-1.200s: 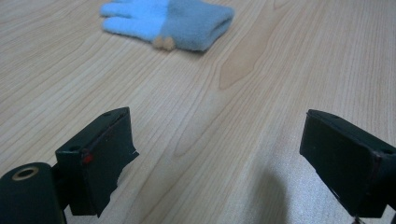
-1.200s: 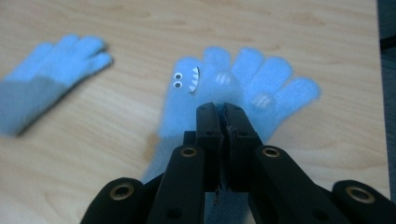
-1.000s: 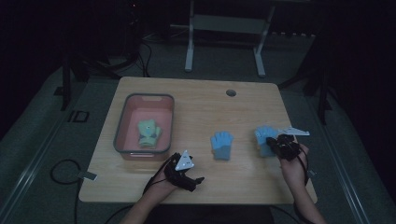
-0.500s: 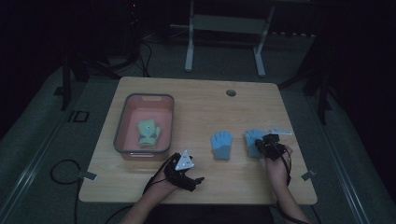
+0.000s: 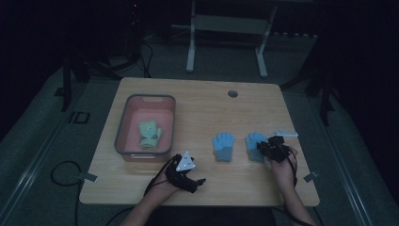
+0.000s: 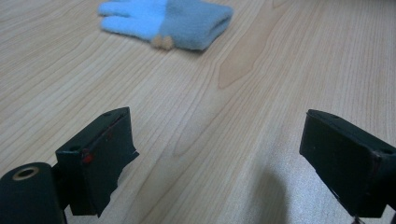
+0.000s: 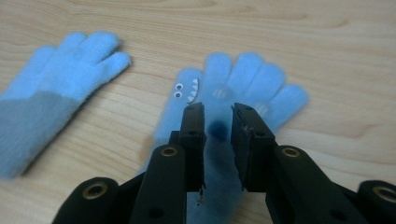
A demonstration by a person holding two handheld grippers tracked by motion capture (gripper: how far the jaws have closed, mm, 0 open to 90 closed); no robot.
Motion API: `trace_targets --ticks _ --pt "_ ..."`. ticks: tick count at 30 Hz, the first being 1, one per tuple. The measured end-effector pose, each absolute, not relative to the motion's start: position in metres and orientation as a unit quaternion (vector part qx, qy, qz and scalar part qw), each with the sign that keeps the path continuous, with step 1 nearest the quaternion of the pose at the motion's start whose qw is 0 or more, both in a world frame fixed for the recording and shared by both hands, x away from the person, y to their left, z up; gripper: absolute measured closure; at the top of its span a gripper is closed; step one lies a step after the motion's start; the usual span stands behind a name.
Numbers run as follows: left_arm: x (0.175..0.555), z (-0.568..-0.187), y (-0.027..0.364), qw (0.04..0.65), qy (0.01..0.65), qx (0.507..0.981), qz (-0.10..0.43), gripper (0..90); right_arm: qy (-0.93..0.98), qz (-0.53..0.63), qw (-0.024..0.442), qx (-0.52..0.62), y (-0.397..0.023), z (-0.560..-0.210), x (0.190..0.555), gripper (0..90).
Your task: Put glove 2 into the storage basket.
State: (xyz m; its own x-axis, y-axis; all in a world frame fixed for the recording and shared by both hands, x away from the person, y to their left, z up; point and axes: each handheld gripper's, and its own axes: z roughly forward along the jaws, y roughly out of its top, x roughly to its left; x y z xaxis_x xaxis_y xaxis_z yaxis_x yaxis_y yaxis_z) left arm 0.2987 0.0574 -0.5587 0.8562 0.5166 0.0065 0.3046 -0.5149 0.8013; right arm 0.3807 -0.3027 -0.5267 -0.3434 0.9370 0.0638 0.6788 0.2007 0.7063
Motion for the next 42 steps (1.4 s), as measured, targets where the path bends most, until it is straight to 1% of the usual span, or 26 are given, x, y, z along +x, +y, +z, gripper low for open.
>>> trace_targets --ticks 2,3,5,6,10,12,17,19,22,24,25,27,29,37,42 --pt "0.299 -0.559 0.057 0.431 0.236 0.862 0.123 9.6 0.755 0.331 0.196 0.531 -0.305 -0.524 0.38 73.1" --pt "0.298 -0.559 0.057 0.43 0.236 0.862 0.124 9.6 0.771 0.342 0.189 0.503 -0.31 -0.521 0.381 71.3" --pt "0.298 -0.559 0.057 0.429 0.235 0.863 0.124 9.6 0.785 0.333 0.185 0.488 -0.314 -0.52 0.383 69.5" --pt "0.298 -0.559 0.057 0.429 0.235 0.863 0.124 9.7 0.79 0.339 0.175 0.481 -0.317 -0.521 0.385 69.1" --pt "0.299 -0.559 0.058 0.432 0.239 0.861 0.119 10.2 0.809 0.331 0.166 0.456 -0.321 -0.524 0.391 68.3" --pt "0.299 -0.559 0.057 0.431 0.239 0.861 0.12 10.2 0.82 0.331 0.162 0.439 -0.319 -0.526 0.393 64.7" --pt "0.298 -0.559 0.057 0.43 0.237 0.863 0.123 10.2 0.828 0.33 0.156 0.426 -0.314 -0.53 0.401 64.6" --pt "0.299 -0.559 0.057 0.43 0.236 0.863 0.123 10.2 0.835 0.313 0.165 0.421 -0.311 -0.535 0.402 64.8" --pt "0.299 -0.559 0.057 0.431 0.236 0.862 0.122 10.1 0.837 0.31 0.167 0.419 -0.311 -0.542 0.401 69.0" --pt "0.299 -0.559 0.057 0.429 0.237 0.863 0.122 10.1 0.832 0.315 0.168 0.424 -0.312 -0.543 0.4 74.4" --pt "0.299 -0.559 0.057 0.429 0.237 0.863 0.122 10.1 0.832 0.315 0.168 0.424 -0.312 -0.543 0.4 74.4" --pt "0.299 -0.559 0.057 0.429 0.238 0.863 0.123 10.1 0.83 0.31 0.178 0.428 -0.31 -0.544 0.398 80.7" --pt "0.299 -0.559 0.057 0.429 0.238 0.863 0.122 10.1 0.828 0.306 0.183 0.432 -0.308 -0.543 0.398 82.9" --pt "0.299 -0.559 0.057 0.429 0.241 0.862 0.122 9.2 0.82 0.306 0.192 0.443 -0.305 -0.535 0.396 85.9" --pt "0.299 -0.559 0.057 0.427 0.241 0.863 0.124 8.1 0.81 0.33 0.209 0.437 -0.298 -0.505 0.393 86.2"
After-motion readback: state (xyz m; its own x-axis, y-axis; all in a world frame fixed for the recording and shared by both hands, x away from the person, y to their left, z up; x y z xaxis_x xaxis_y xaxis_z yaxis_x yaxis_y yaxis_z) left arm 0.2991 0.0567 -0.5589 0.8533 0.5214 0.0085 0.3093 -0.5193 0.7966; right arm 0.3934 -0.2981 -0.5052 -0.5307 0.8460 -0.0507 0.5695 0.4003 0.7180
